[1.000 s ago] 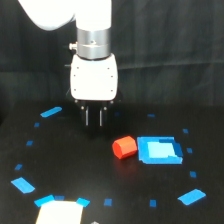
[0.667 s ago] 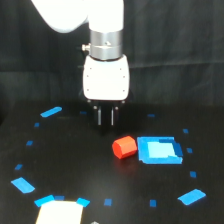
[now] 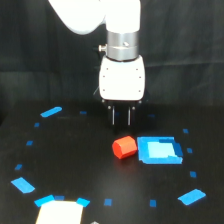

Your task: Pick up the red object from the table

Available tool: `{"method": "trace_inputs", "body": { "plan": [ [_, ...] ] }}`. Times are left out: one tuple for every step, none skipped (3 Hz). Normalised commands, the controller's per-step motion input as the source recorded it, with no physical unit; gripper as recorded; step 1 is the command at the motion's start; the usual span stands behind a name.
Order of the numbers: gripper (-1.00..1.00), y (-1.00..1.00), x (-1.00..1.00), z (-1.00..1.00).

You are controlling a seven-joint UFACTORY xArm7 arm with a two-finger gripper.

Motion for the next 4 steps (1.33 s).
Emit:
{"method": "trace_inputs", "body": {
  "plan": [
    [0.64,-0.88,-1.0,0.37],
    [-0.44,-0.64,0.52,-0.04],
    [1.0,-0.43,1.0,1.0],
    [-0.43,0.82,-0.01,-0.31]
  ]
}}
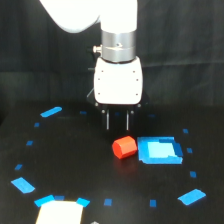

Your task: Pick up the red object from the table

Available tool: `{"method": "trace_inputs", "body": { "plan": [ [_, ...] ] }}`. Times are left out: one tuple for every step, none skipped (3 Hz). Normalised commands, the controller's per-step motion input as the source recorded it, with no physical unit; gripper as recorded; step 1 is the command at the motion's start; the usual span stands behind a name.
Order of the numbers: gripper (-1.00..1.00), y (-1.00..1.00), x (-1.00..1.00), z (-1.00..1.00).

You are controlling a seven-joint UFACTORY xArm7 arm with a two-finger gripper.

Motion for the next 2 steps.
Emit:
{"method": "trace_inputs", "body": {
  "plan": [
    [1.0,0.21,-0.39,0.54],
    [1.0,0.47,-0.49,-0.91]
  ]
}}
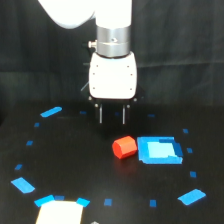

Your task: Pick up the red object from the table

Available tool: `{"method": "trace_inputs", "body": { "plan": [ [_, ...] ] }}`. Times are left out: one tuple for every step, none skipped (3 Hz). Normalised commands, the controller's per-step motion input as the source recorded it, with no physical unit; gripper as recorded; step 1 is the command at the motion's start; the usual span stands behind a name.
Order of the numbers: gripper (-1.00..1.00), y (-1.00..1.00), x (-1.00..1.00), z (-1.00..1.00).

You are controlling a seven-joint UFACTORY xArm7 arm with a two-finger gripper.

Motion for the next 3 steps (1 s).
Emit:
{"method": "trace_inputs", "body": {
  "plan": [
    [0.27,0.23,-0.01,-0.23],
    [1.0,0.25,0.05,0.45],
    [1.0,0.19,0.41,-0.11]
  ]
}}
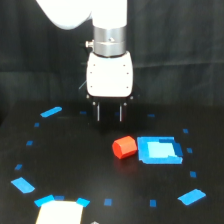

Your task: Pick up the red object from the table

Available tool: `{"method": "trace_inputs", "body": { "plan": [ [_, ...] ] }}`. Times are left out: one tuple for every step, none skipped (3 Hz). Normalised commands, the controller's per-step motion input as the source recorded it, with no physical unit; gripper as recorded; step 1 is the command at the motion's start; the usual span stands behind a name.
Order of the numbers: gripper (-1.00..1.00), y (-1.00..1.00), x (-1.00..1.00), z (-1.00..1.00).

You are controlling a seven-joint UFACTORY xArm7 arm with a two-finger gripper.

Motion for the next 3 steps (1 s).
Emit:
{"method": "trace_inputs", "body": {
  "plan": [
    [0.89,-0.32,-0.36,-0.14],
    [-0.64,-0.68,0.72,-1.0],
    [0.31,-0.35,-0.11,-0.36]
  ]
}}
